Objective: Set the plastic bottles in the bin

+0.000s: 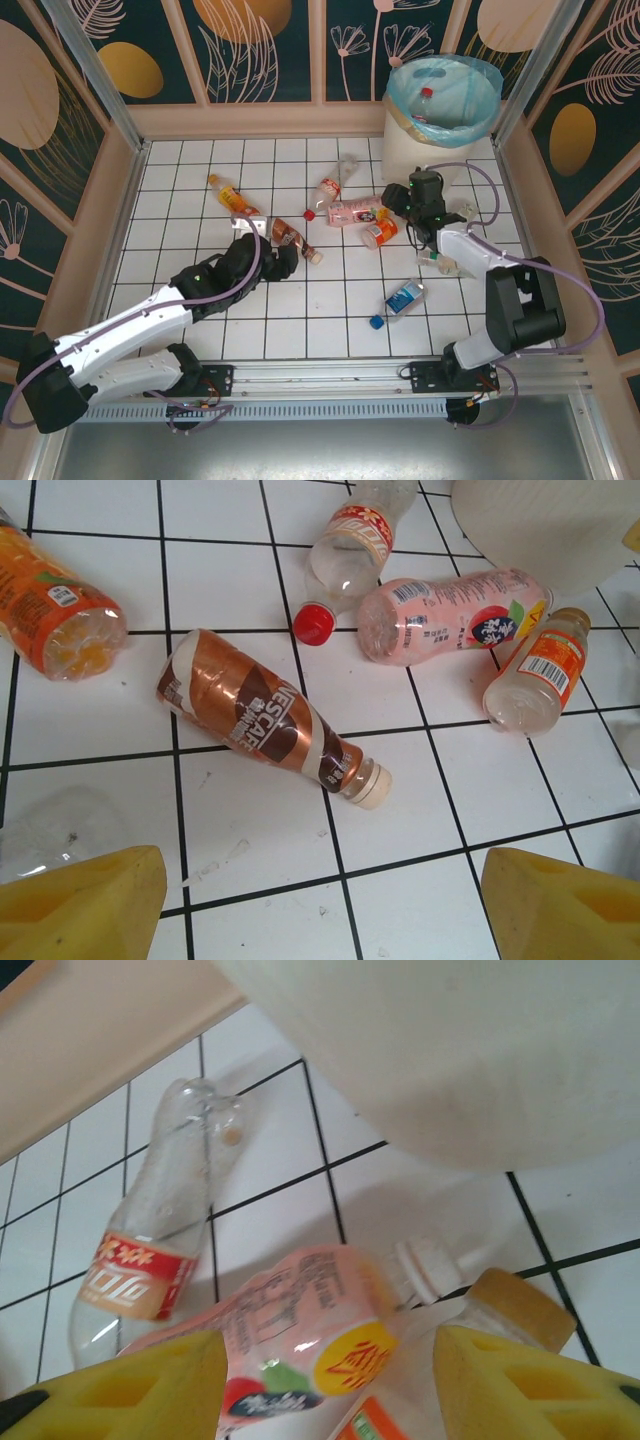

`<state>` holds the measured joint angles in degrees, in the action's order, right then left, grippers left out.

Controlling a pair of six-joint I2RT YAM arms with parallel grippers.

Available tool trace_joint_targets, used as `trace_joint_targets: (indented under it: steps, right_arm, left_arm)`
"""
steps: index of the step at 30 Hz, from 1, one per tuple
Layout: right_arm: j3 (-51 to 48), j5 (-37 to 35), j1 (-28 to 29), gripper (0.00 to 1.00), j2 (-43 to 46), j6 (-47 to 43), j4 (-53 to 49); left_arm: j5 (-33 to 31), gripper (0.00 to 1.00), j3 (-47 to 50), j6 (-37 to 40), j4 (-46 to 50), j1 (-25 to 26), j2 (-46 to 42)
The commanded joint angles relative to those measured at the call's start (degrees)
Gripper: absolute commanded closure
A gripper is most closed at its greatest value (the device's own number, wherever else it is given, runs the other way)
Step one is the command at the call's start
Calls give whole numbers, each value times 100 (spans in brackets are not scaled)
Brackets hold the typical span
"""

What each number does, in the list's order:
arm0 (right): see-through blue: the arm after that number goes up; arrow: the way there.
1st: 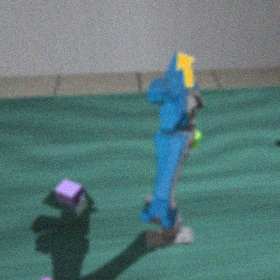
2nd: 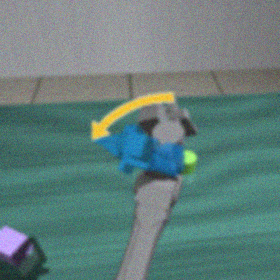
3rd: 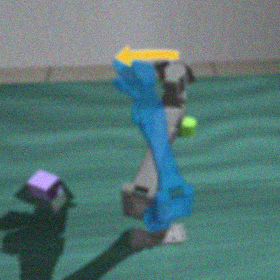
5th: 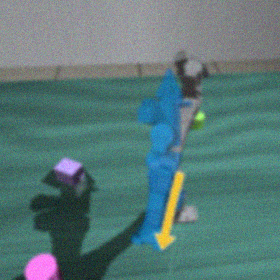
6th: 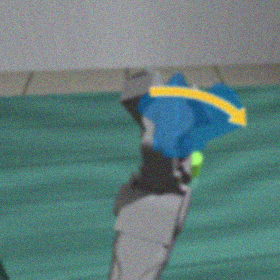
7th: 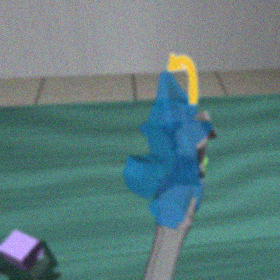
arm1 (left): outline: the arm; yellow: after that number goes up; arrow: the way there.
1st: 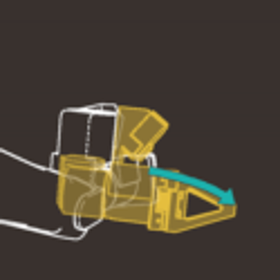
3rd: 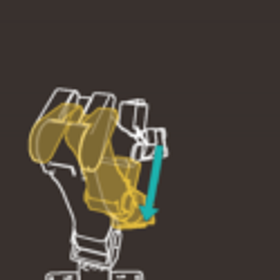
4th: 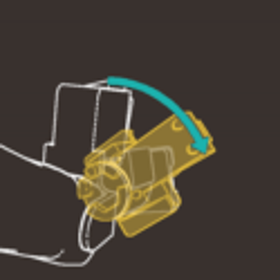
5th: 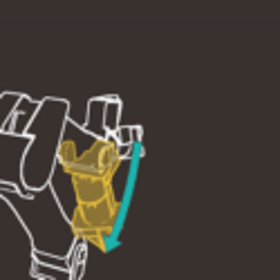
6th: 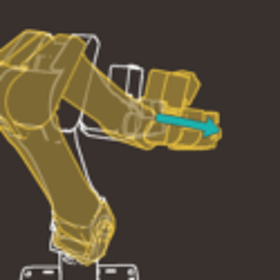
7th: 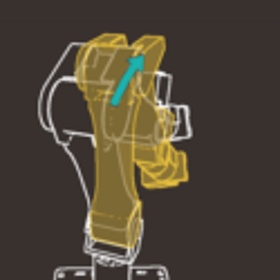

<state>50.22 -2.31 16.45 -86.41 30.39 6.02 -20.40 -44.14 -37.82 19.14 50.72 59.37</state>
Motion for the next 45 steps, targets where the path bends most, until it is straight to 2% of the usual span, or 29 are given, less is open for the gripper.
trace_joint_targets:
  steps: [1,13,22,27,35,41,45]
  right_arm:
    - [-105,191,-168,43,-295,-60,712]
    - [376,352,-420,38,-1412,-159,923]
    - [384,988,-440,35,-1646,-12,999]
    - [146,1238,-399,35,-1442,114,971]
    - [-194,1252,-231,36,-720,108,770]
    - [-415,763,-216,35,-73,2,620]
    - [-306,456,-413,34,-123,-158,534]
  left_arm:
    - [103,18,-123,-67,-225,-8,107]
    - [124,18,-199,-117,-143,-10,131]
    - [73,18,-174,-134,-76,-10,92]
    - [89,18,-130,-200,-102,-11,92]
    - [117,18,-61,-271,-155,-7,83]
    - [121,19,-59,-307,-173,-2,74]
    - [124,19,-78,-309,-176,-2,74]
